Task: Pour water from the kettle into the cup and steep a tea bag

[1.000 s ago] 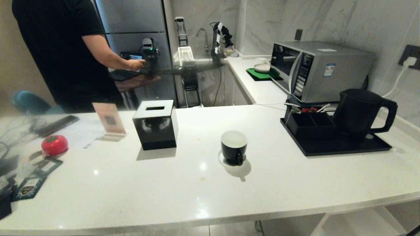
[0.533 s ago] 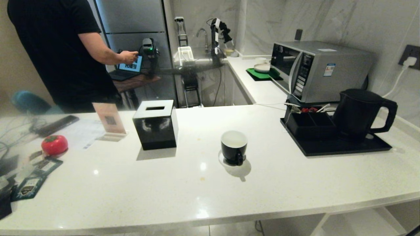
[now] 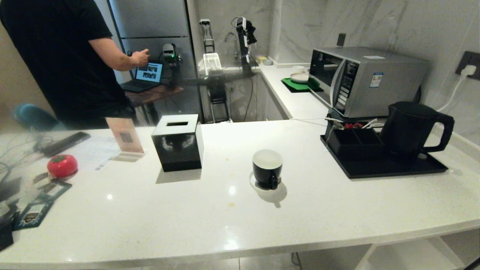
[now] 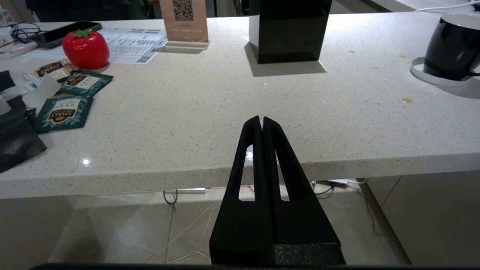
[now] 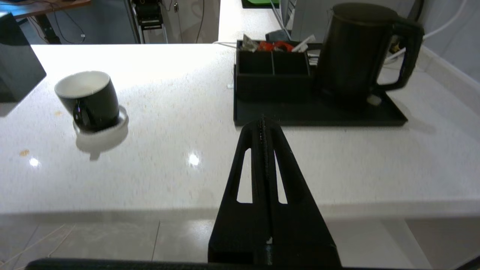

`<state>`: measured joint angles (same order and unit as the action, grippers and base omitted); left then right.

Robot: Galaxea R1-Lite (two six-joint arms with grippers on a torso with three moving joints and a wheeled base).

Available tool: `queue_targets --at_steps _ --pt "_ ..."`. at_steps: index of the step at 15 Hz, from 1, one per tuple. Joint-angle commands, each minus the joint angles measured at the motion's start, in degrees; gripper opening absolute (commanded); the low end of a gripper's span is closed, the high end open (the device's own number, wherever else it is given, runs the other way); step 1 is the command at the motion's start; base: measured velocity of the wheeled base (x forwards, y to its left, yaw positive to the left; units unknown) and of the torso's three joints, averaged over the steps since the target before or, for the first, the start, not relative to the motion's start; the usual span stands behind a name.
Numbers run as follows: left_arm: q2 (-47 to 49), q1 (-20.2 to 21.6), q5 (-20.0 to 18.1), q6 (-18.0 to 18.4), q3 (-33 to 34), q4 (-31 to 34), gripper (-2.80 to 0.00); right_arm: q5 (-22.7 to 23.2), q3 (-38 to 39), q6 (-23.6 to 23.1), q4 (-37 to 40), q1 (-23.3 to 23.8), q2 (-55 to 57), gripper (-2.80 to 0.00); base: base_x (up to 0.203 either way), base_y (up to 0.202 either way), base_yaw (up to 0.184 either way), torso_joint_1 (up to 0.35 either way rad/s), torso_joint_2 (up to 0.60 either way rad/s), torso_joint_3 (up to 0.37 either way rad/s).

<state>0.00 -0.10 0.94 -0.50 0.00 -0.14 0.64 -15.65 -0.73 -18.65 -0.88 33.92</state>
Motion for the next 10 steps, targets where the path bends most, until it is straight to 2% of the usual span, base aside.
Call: queue_targets --at_steps 1,7,10 --pt "0.1 0.0 0.0 0.0 0.0 0.0 -2.8 0.1 -4.2 0.0 -0.3 0.0 7.6 -2.8 0.0 0.0 0.0 0.0 0.0 0.0" --pt "0.1 0.0 0.0 0.0 0.0 0.0 -2.8 0.3 -17.5 -0.5 -1.0 0.0 25.1 -2.8 0.0 0.0 0.0 0.0 0.0 0.0" --pt "0.1 0.0 0.0 0.0 0.0 0.0 -2.8 0.2 -23.9 -1.8 -6.1 0.1 36.4 -2.8 0.0 0.0 0.0 0.0 0.0 0.0"
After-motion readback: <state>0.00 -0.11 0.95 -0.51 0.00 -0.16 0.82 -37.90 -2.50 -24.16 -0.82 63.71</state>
